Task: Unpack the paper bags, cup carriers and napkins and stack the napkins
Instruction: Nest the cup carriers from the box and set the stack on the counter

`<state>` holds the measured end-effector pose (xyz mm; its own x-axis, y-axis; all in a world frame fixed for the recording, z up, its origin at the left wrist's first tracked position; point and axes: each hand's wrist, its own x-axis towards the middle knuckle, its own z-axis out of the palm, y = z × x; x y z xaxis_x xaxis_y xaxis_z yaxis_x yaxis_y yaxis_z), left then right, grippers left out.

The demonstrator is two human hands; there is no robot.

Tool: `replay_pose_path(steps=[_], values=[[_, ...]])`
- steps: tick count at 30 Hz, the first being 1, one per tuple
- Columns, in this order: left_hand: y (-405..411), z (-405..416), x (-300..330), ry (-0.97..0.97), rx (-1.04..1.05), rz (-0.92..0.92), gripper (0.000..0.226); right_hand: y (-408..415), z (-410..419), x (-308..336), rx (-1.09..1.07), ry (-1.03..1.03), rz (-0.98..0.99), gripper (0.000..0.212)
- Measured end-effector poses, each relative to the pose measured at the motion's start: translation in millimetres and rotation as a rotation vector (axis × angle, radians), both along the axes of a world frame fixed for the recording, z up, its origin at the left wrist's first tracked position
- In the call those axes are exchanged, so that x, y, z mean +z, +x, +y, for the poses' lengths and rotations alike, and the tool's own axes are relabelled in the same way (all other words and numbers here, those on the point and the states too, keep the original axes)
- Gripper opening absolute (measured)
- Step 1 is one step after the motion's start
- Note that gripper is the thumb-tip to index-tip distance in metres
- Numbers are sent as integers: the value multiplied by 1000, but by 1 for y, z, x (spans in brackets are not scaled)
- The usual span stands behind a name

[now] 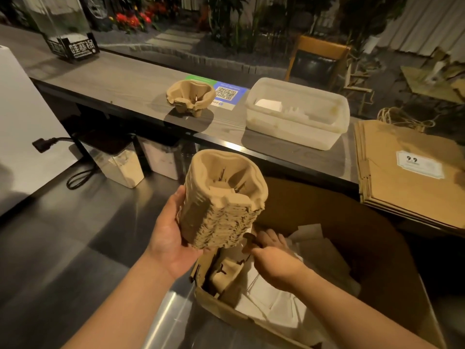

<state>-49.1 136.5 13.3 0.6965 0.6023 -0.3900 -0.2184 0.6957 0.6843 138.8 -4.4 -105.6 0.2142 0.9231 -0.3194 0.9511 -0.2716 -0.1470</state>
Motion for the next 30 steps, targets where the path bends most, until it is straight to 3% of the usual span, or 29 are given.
replay_pose_path(steps=[4, 9, 16, 22, 25, 30], values=[[-3, -5, 3, -2, -6, 16, 64, -15, 4, -1, 0, -38, 65, 38], [-11, -11, 8, 38, -26, 4, 59, -24, 4, 6, -73, 81, 108, 22], [-16, -18, 13, 32, 0, 10, 59, -1, -26, 45, -455, 270, 295, 18], [-19, -26, 21, 57, -5, 14, 61, 1, -65, 88, -895, 460, 840, 28], [-19, -33, 22, 92, -42, 26, 58, 0, -83, 112, -890, 553, 1020, 28], [-23, -45, 24, 145, -131, 59, 50, 0, -100, 164, -743, 610, 892, 23]])
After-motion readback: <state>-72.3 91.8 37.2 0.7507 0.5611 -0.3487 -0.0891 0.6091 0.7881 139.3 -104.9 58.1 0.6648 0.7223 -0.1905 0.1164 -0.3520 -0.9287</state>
